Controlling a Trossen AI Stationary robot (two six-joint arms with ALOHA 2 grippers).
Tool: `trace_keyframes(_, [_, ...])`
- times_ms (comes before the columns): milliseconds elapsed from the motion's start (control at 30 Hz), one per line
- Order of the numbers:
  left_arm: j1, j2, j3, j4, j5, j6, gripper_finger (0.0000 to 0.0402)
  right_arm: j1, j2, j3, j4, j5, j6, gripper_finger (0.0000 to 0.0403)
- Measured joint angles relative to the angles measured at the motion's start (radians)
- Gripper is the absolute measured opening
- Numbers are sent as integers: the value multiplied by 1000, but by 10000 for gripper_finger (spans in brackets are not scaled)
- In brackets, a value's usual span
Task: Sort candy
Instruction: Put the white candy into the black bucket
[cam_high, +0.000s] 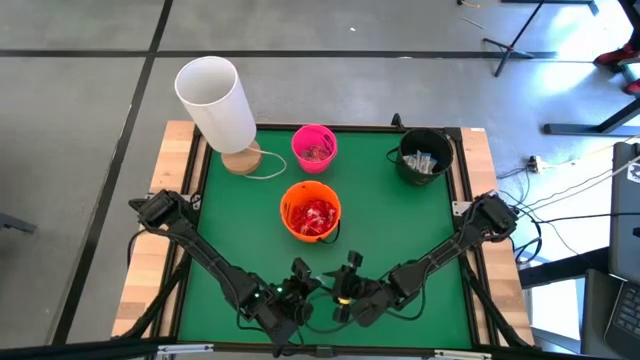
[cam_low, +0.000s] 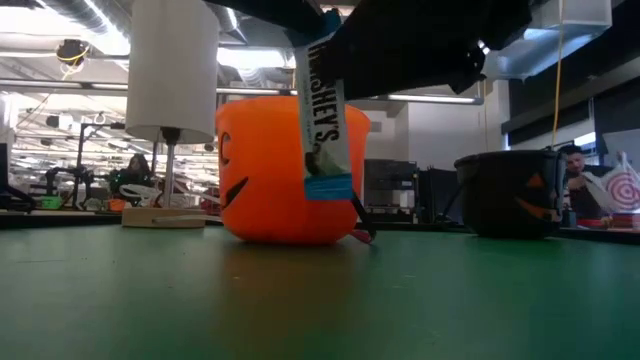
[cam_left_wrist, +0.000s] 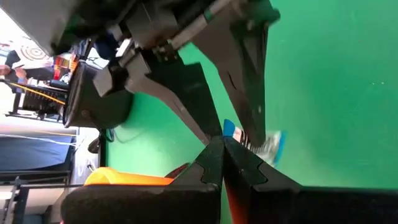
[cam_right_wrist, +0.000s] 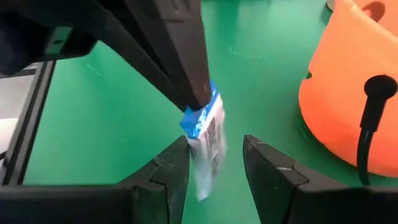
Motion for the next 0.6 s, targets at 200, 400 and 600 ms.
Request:
trace_keyframes(200, [0, -1, 0, 40, -10, 26, 0, -7, 0, 0, -3, -8, 0, 147])
trace_keyframes(400, [-1, -1, 0, 77, -28, 65, 0, -5, 0, 0, -8, -8, -8, 127])
trace_keyframes(600, [-1, -1, 0, 100, -32, 89, 0, -4, 0, 0, -8, -9, -31, 44])
